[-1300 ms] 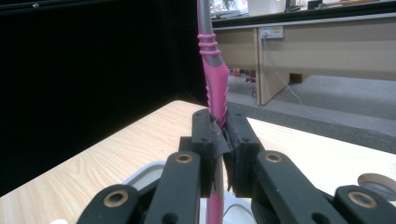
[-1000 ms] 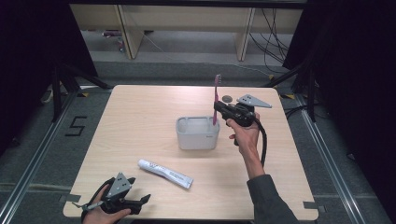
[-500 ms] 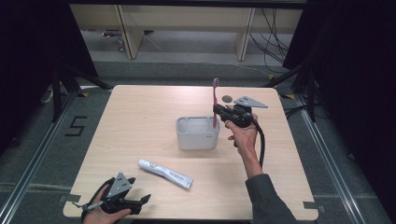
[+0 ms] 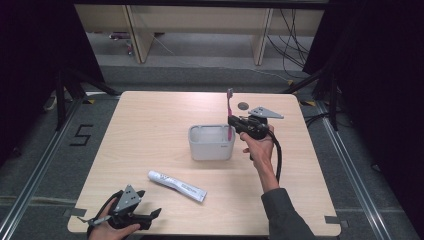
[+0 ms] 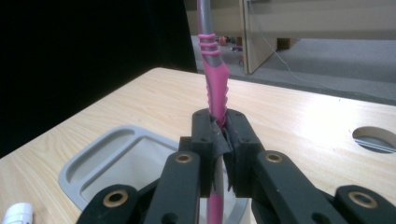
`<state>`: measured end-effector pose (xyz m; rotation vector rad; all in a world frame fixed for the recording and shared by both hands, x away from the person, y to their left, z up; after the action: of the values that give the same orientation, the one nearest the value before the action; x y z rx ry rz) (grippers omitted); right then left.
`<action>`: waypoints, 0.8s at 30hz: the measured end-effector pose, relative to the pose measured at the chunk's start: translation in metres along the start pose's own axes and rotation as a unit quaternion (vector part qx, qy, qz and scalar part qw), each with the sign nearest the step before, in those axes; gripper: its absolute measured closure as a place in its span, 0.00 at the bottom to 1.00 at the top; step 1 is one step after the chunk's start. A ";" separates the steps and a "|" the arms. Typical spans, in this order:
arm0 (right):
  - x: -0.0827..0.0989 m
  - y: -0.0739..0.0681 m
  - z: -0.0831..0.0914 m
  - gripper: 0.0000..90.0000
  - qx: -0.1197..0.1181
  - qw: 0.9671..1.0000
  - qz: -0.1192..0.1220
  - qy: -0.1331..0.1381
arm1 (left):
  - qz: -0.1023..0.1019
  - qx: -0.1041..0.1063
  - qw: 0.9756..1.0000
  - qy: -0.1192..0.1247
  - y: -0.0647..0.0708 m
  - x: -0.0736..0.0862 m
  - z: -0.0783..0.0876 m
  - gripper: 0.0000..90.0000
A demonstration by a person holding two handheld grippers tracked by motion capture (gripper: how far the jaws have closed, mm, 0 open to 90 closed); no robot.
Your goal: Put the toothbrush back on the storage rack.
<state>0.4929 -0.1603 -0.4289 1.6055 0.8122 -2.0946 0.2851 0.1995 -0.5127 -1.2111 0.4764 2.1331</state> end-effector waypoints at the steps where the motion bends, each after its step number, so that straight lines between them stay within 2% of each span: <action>1: 0.001 0.000 0.000 0.93 0.001 1.000 -0.001 -0.001 | 0.000 0.000 1.000 0.000 0.000 0.000 0.000 0.20; 3: 0.002 0.002 -0.001 0.93 0.006 1.000 0.016 0.002 | 0.000 0.000 1.000 0.000 0.000 0.000 0.000 0.20; 4: 0.002 0.002 -0.001 0.93 0.005 1.000 0.015 0.000 | 0.000 0.000 1.000 0.000 0.000 0.000 0.000 0.20; 5: 0.003 0.000 -0.002 0.93 0.003 1.000 0.004 -0.006 | 0.000 0.000 1.000 0.000 0.000 0.000 0.000 0.20; 6: 0.003 0.001 -0.002 0.93 0.002 1.000 0.011 -0.006 | 0.000 0.000 1.000 0.000 0.000 0.000 0.000 0.20; 9: 0.005 0.001 -0.003 0.93 0.011 1.000 0.010 -0.010 | 0.000 0.000 1.000 0.000 0.000 0.000 0.000 0.20; 16: 0.009 0.001 -0.005 0.92 0.009 1.000 0.002 -0.007 | 0.000 0.000 1.000 0.000 0.000 0.000 0.000 0.20; 17: 0.010 0.002 -0.005 0.91 0.013 1.000 0.009 -0.008 | 0.000 0.000 1.000 -0.001 0.000 0.000 0.000 0.20; 19: 0.011 0.002 -0.005 0.90 0.020 1.000 0.006 -0.009 | 0.000 0.000 1.000 -0.001 0.000 0.000 0.000 0.20; 24: 0.012 0.002 -0.005 0.88 0.023 1.000 0.012 -0.014 | 0.000 -0.001 1.000 0.000 0.000 0.000 0.000 0.20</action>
<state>0.4945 -0.1581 -0.4419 1.5979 0.7384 -2.1287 0.2853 0.1993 -0.5129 -1.2113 0.4735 2.1336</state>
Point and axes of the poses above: each handheld gripper's, and its own axes: z roughly backward along the jaws, x roughly out of its underside, y roughly to its right, the point moved 2 cm from there along -z, roughly forward along the jaws, and after that the axes turned 9 degrees about y, right-handed, at the moved point
